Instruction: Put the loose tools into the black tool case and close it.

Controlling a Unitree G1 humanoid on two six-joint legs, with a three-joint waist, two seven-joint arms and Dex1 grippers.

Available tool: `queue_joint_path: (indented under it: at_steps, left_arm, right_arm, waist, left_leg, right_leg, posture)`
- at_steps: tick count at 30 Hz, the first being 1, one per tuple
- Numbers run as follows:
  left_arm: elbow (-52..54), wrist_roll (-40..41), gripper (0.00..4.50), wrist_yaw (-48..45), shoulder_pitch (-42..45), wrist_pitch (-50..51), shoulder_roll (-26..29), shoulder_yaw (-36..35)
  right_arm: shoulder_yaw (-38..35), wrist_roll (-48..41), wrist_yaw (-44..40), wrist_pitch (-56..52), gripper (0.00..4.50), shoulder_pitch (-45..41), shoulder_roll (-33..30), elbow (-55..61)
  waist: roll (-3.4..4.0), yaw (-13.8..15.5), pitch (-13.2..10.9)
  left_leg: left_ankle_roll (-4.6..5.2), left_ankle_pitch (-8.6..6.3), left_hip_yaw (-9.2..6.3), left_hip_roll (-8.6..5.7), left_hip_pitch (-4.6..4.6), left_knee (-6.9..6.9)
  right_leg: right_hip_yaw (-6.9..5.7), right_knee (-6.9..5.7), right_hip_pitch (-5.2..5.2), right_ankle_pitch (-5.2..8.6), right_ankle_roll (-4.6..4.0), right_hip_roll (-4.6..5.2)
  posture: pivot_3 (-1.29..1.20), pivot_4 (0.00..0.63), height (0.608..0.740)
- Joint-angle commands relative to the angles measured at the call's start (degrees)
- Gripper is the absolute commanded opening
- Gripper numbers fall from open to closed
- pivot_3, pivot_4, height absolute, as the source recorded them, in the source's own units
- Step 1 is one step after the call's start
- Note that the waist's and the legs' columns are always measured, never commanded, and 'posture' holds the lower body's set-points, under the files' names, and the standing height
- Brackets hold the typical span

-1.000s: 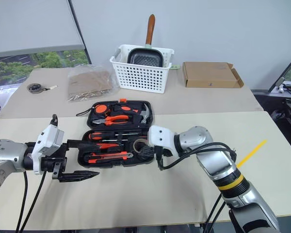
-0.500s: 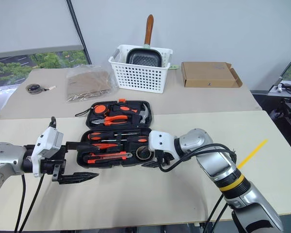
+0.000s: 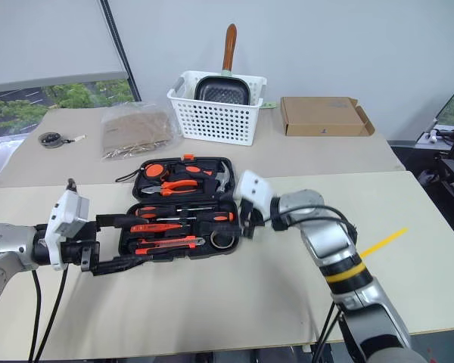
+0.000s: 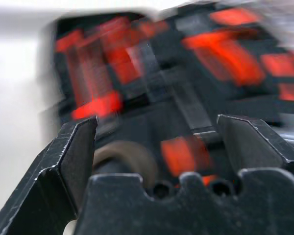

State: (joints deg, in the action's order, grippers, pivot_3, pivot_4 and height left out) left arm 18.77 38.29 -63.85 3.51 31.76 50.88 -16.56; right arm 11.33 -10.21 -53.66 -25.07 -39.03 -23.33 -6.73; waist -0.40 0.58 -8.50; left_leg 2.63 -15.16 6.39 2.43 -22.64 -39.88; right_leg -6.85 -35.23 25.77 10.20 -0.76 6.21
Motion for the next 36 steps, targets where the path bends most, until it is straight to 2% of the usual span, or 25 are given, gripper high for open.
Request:
queue_joint_path:
  at_steps: [1, 6, 11, 16, 19, 23, 24, 30, 36]
  left_arm:
    - [-9.3, -2.6, 4.50, 6.4, 4.8, -3.9, -3.7, -2.6]
    - [-21.0, -5.4, 4.50, 13.7, 12.9, -0.7, -6.0, -1.3]
    - [-34.1, -8.0, 4.50, 19.5, 23.1, 3.6, -8.3, 0.8]
    - [-46.3, -10.2, 4.50, 22.7, 30.8, 5.2, -10.0, 0.9]
    - [-50.9, -10.0, 4.50, 22.4, 33.6, 4.9, -10.9, 0.3]
    - [-56.7, -10.0, 4.50, 22.8, 36.5, 4.0, -11.9, -0.7]
    - [-58.0, -9.9, 4.50, 22.8, 37.0, 3.8, -12.0, -1.0]
    - [-61.9, -8.2, 4.50, 23.0, 38.3, 4.6, -14.4, -3.7]
    - [-65.5, -9.0, 4.50, 23.5, 38.1, 3.2, -16.1, -4.5]
  right_arm:
    - [-6.2, -0.9, 9.0, 0.8, 4.48, -5.8, 4.5, -13.1]
    - [-16.4, -5.4, 20.7, -6.0, 4.48, -16.7, 10.5, -33.4]
    - [-22.4, -9.0, 21.9, -7.7, 4.48, -24.0, 13.7, -47.1]
    - [-24.5, -9.1, 21.9, -5.8, 4.48, -27.3, 15.6, -53.9]
    - [-24.8, -8.4, 22.3, -4.2, 3.77, -28.2, 16.2, -56.1]
    - [-24.9, -8.0, 23.1, -1.9, 2.42, -28.8, 16.5, -57.5]
    - [-24.7, -7.8, 22.8, -1.8, 1.91, -29.0, 16.5, -57.7]
    - [-24.8, -7.7, 22.4, -1.3, 0.03, -29.2, 16.2, -58.1]
    - [-24.7, -7.1, 21.8, -1.2, 0.03, -29.1, 15.5, -58.0]
  waist:
    - [-0.03, 0.1, 0.0]
    - [-0.09, -0.6, 0.0]
    - [-0.14, -1.2, 0.0]
    - [-0.21, -1.8, 0.1]
    - [-0.22, -2.0, 0.1]
    - [-0.22, -2.1, 0.1]
    - [-0.22, -2.3, 0.1]
    - [-0.24, -3.0, 0.1]
    - [-0.25, -3.0, 0.1]
  left_leg:
    - [-0.02, 0.02, -0.03, 0.03, -0.01, 0.03]
    - [-0.19, 0.17, 0.02, 0.11, -0.05, 0.03]
    - [-0.42, 0.32, 0.05, 0.12, -0.13, 0.09]
    - [-0.46, 0.34, 0.11, 0.02, -0.19, 0.08]
    - [-0.46, 0.34, 0.12, 0.00, -0.28, 0.09]
    - [-0.48, 0.34, 0.12, 0.00, -0.31, 0.09]
    - [-0.49, 0.35, 0.13, 0.01, -0.30, 0.09]
    - [-0.56, 0.39, 0.11, 0.03, -0.23, 0.09]
    - [-0.61, 0.42, 0.10, 0.05, -0.20, 0.09]
  right_leg:
    - [-0.06, 0.03, 0.00, 0.00, 0.00, -0.03]
    - [-0.02, -0.07, 0.08, -0.19, -0.30, -0.18]
    - [-0.02, -0.09, 0.11, -0.37, -0.60, -0.20]
    - [0.02, -0.37, 0.14, -0.43, -0.66, -0.11]
    - [0.05, -0.37, 0.24, -0.42, -0.64, -0.07]
    - [0.03, -0.39, 0.28, -0.41, -0.62, -0.05]
    - [0.03, -0.40, 0.28, -0.41, -0.62, -0.05]
    - [0.04, -0.54, 0.28, -0.38, -0.57, -0.03]
    - [0.03, -0.63, 0.28, -0.40, -0.60, -0.03]
  posture:
    - [0.00, 0.150, 0.700]
    - [0.00, 0.150, 0.700]
    - [0.00, 0.150, 0.700]
    - [0.00, 0.150, 0.700]
    - [0.00, 0.150, 0.700]
    - [0.00, 0.150, 0.700]
    - [0.00, 0.150, 0.700]
    - [0.00, 0.150, 0.700]
    - [0.00, 0.150, 0.700]
